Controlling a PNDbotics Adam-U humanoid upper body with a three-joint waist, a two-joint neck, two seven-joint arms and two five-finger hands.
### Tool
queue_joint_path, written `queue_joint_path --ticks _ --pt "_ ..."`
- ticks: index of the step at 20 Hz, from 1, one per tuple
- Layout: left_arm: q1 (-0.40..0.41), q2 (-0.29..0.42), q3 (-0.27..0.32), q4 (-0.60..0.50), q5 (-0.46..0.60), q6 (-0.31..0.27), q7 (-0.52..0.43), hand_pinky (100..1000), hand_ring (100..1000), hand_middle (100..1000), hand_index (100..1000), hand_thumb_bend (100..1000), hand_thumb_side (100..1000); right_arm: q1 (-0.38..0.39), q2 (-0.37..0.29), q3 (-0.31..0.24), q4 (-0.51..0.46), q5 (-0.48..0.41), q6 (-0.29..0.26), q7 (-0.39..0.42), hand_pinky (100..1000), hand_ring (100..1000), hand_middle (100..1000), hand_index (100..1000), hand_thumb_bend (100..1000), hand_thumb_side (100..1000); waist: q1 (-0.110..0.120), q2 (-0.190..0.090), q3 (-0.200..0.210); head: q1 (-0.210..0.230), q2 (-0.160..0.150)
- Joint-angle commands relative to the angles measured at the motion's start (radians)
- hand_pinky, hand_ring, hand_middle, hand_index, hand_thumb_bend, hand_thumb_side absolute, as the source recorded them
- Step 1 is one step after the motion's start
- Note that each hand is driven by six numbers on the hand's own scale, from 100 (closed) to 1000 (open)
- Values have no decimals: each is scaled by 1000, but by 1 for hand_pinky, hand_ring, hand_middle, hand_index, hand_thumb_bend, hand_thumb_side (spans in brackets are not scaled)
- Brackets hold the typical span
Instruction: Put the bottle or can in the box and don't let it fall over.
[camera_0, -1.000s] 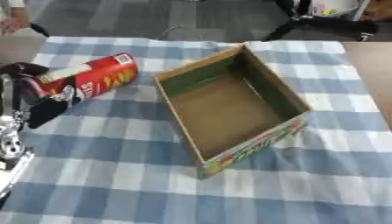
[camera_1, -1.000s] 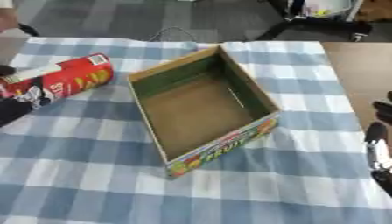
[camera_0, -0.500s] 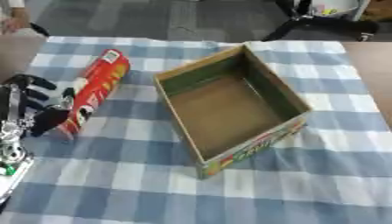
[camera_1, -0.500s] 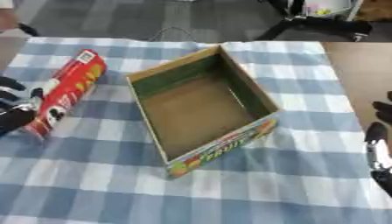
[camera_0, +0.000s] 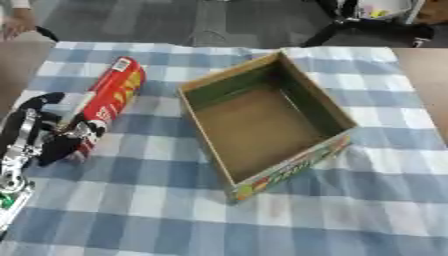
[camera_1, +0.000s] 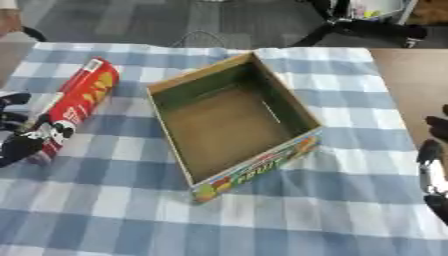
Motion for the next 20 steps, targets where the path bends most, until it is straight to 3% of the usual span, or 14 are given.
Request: queue_joint_path --ticks 1,13,20 --pt "-6 35 15 -15 -31 28 -5 746 709 804 850 615 299 2 -14 -13 -18 5 -2 -1 852 848 1000 896 100 531 1 -20 1 -2 0" --pt "-9 41 5 -99 -94 166 -23 762 716 802 851 650 335 4 -14 -12 -18 9 2 0 852 848 1000 896 100 531 6 -22 3 -1 4" --pt "-11 42 -1 -149 -122 206 -30 761 702 788 835 669 367 2 -15 -11 -18 11 4 0 852 848 1000 897 100 530 7 -21 4 0 6"
